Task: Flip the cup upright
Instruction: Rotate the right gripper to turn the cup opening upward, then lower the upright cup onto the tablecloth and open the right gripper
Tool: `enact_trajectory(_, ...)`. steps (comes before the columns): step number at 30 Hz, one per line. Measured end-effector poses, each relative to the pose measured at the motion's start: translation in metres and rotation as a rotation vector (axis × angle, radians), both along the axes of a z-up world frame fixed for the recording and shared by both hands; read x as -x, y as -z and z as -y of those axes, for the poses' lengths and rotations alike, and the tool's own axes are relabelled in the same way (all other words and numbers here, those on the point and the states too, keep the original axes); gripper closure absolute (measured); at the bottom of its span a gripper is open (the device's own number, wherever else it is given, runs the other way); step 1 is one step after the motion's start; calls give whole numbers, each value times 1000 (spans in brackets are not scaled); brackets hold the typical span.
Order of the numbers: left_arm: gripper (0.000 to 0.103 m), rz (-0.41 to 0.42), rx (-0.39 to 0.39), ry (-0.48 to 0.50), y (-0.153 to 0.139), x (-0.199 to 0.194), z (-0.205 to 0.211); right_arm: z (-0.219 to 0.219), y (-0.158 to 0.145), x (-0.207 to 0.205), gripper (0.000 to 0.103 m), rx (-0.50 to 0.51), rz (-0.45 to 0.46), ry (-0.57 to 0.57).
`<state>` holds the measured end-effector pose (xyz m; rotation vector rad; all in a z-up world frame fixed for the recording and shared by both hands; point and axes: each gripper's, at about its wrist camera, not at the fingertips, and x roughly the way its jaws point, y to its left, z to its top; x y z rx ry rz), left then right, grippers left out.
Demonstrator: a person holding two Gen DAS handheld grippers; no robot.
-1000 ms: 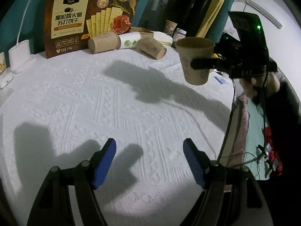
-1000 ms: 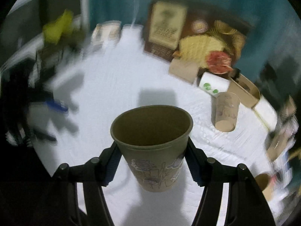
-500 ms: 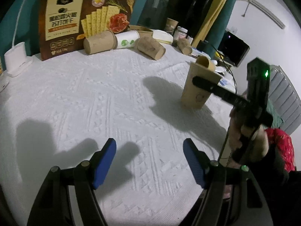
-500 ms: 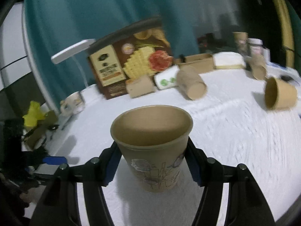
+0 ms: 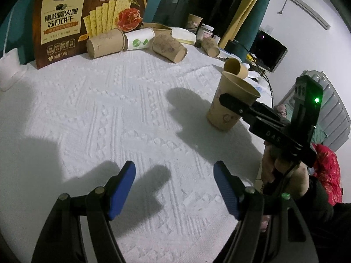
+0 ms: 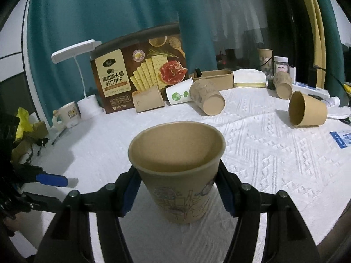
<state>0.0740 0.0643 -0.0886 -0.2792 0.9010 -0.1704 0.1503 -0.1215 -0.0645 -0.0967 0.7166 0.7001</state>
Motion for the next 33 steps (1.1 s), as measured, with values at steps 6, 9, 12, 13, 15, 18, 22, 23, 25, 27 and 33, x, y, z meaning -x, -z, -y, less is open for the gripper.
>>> enact_trajectory(6, 29, -3, 1, 0, 1, 0, 1, 0, 1, 4, 41, 11, 13, 6)
enact_trajectory(9, 29, 0, 7, -3, 1, 2, 2, -1, 6, 4, 40, 24, -16, 5)
enact_trajectory(12, 29, -2, 15, -6, 2, 4, 3, -1, 15, 5, 40, 46, -46, 14)
enact_trajectory(13, 29, -2, 14, -7, 2, 5, 3, 1, 18, 7, 40, 49, -56, 19)
enact_trajectory(15, 29, -4, 13, -6, 3, 6, 3, 4, 22, 9, 40, 51, -73, 23)
enact_trajectory(18, 29, -6, 15, -1, 4, 9, 5, 7, 25, 14, 40, 55, -82, 26)
enact_trajectory(22, 29, 2, 7, 7, 3, 14, 11, 13, 25, 24, 40, 63, -87, 32)
enact_trajectory(23, 29, 5, -1, 7, 3, 15, 13, 15, 24, 26, 40, 66, -94, 38)
enact_trajectory(25, 29, 10, -18, 6, 3, 17, 17, 22, 24, 29, 39, 68, -116, 57)
enact_trajectory(27, 29, 14, -32, 3, 3, 19, 20, 29, 22, 33, 38, 69, -127, 74)
enact_trajectory(33, 29, 55, -126, -4, -3, 27, 35, 56, 12, 44, 35, 53, -172, 140)
